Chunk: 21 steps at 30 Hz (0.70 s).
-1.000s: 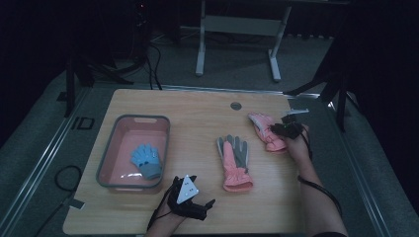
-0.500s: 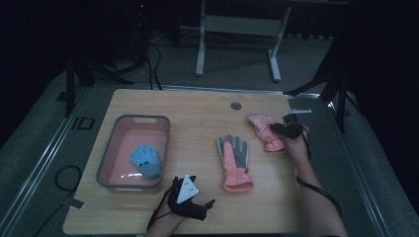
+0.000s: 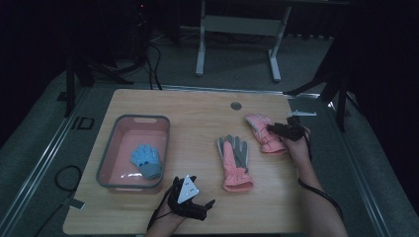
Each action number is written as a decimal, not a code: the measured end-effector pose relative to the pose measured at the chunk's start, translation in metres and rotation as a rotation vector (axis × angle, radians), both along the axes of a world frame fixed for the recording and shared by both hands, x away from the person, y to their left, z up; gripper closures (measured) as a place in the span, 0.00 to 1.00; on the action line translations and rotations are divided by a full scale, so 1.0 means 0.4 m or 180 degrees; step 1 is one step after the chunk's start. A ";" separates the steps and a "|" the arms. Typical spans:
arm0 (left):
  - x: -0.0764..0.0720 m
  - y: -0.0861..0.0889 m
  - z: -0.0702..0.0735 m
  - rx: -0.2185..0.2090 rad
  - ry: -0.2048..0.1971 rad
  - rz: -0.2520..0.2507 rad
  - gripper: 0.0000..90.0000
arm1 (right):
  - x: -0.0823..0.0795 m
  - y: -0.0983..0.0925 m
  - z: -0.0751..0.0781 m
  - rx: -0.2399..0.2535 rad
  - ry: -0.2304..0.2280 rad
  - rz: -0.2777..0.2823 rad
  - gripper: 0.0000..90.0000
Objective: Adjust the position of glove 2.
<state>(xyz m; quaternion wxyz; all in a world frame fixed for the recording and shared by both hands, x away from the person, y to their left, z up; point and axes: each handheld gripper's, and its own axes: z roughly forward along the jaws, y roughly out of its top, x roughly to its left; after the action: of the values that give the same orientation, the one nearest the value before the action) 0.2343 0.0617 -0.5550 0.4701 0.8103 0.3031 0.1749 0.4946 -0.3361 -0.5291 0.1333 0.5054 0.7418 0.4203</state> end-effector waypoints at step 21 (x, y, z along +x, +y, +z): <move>0.001 -0.002 -0.002 0.0042 0.0000 0.0004 0.02 | -0.022 0.073 0.014 -0.0487 0.0060 0.0045 1.00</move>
<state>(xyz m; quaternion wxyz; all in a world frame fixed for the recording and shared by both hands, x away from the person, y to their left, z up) 0.2349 0.0607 -0.5558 0.4646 0.8132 0.3025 0.1773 0.4859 -0.3067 -0.5234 0.1615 0.4924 0.7765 0.3586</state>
